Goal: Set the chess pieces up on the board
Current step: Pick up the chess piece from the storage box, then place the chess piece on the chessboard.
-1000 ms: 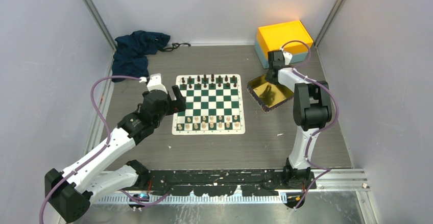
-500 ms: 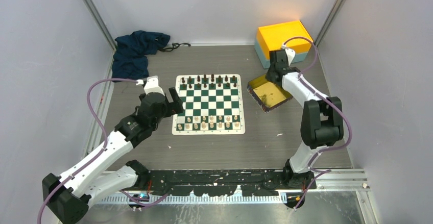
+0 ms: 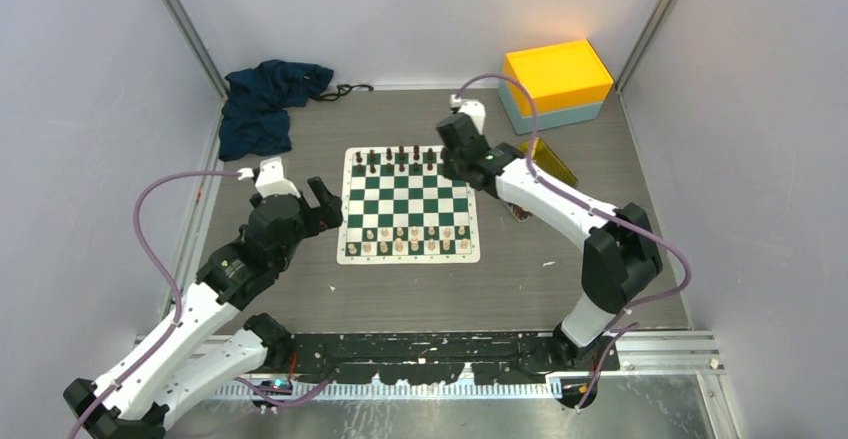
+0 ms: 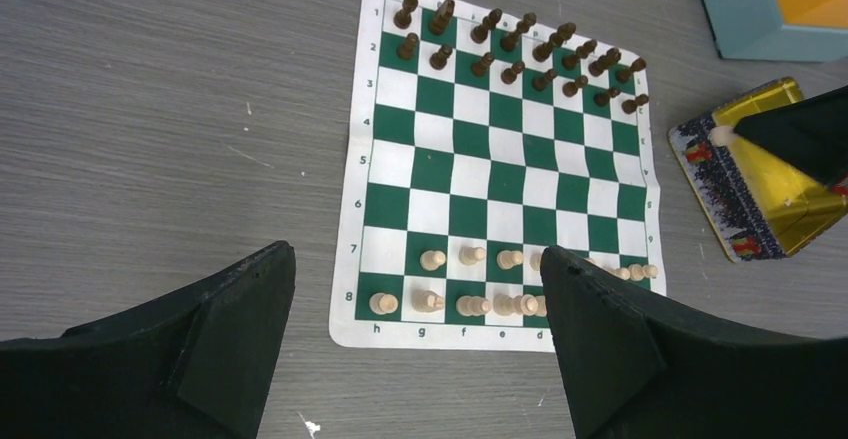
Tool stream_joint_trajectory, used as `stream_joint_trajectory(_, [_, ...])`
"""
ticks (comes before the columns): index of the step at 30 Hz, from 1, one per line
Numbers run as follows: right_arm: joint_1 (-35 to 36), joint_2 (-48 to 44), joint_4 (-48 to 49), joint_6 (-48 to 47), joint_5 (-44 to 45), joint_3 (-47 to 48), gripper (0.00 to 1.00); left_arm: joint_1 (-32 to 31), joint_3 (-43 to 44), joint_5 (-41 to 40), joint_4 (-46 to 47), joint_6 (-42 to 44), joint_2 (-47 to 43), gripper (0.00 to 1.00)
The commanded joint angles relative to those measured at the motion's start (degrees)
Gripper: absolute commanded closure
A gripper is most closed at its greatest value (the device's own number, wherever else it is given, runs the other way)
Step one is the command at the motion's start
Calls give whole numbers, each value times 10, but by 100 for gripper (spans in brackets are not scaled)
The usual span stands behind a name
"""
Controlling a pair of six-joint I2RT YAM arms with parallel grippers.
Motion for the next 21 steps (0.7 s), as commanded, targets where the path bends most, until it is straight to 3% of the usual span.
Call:
stream_joint_trajectory(1, [65,41,-5,7,28,61,99,-1,3,-19,-14,-8,-23,8])
stream_joint_trajectory(11, [170,180,-28,12,35,195,99,-1,5,-32,-41,-1,-78,8])
stream_joint_trajectory(21, [208,281,-45,17,12,290,99,-1,8,-42,-55,5,-105,8])
